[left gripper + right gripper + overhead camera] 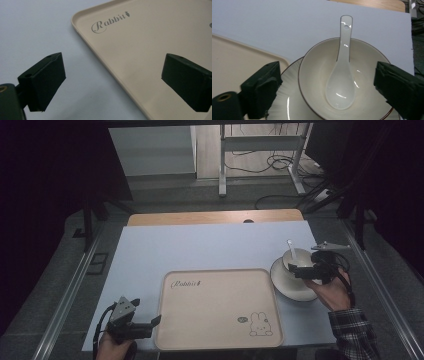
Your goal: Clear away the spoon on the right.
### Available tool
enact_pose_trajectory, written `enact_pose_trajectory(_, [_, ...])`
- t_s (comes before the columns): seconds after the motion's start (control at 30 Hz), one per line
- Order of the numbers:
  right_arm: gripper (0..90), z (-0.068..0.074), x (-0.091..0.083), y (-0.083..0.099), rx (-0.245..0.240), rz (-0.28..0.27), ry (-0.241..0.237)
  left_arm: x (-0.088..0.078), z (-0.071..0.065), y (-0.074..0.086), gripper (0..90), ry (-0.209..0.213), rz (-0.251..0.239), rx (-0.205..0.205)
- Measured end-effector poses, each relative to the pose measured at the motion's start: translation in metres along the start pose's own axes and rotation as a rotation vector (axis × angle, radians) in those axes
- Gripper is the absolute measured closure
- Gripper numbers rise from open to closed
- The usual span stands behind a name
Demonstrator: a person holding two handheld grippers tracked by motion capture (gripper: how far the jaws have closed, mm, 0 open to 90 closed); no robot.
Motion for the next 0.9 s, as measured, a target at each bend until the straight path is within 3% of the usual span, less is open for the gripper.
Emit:
enact_pose_trajectory(0.13, [17.8,-0.005,0.006,-0.004,-0.001,0.02,0.022,0.0,0.0,0.0,4.9,0.0,0.0,0.001])
enact_pose_trajectory(0.17, [24.5,-0.008,0.01,-0.006,0.0,0.028,0.032,0.0,0.0,0.0,4.9,0.0,0.0,0.001])
enact_pose_trajectory(0.47, [38.6,-0.015,0.026,-0.014,-0.012,0.06,0.058,0.0,0.0,0.0,4.9,-0.001,-0.002,0.003])
enact_pose_trajectory(0.63, [53.2,-0.022,0.037,-0.017,-0.009,0.089,0.088,0.0,-0.001,0.0,4.9,-0.003,-0.001,0.008])
enact_pose_trajectory(0.9, [62.5,-0.028,0.051,-0.016,0.023,0.104,0.096,0.0,-0.001,0.0,4.9,-0.004,0.003,0.017])
Point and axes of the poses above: each handheld gripper's, and its own axes: x roughly forward along the jaws, y roughly out of its underside, z roughly to its left, the point moved 1 cm from there along x, roughly forward along the jaws, and after that the axes turned 13 degrees about -y, right-handed, at the moved point
